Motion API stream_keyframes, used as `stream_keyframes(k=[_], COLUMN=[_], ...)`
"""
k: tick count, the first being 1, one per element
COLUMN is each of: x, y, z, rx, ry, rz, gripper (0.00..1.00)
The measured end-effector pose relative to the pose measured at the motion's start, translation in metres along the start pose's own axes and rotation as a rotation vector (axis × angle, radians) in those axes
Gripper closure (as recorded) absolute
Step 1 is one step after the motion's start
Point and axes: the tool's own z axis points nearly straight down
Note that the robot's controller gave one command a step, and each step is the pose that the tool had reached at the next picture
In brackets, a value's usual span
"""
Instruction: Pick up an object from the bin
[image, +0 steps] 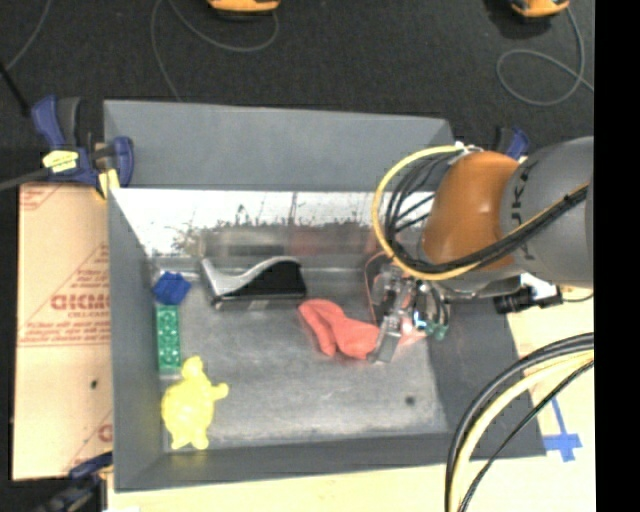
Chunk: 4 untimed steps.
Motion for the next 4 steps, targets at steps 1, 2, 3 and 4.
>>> stream_keyframes(k=[1,2,3,4], x=[0.0055,0.0053,0.0055,0.0056], y=[0.0124,0.0158,0.0156,0.0155], z=[0.0548,0.0634,0.0631,0.0606], rx=[0.002,-0.002,-0.002,-0.002], ry=[0.005,0.001,0.001,0.001], rz=[-0.066,0.066,0.083,0.093], gripper=[0.0,1.0,1.0,1.0])
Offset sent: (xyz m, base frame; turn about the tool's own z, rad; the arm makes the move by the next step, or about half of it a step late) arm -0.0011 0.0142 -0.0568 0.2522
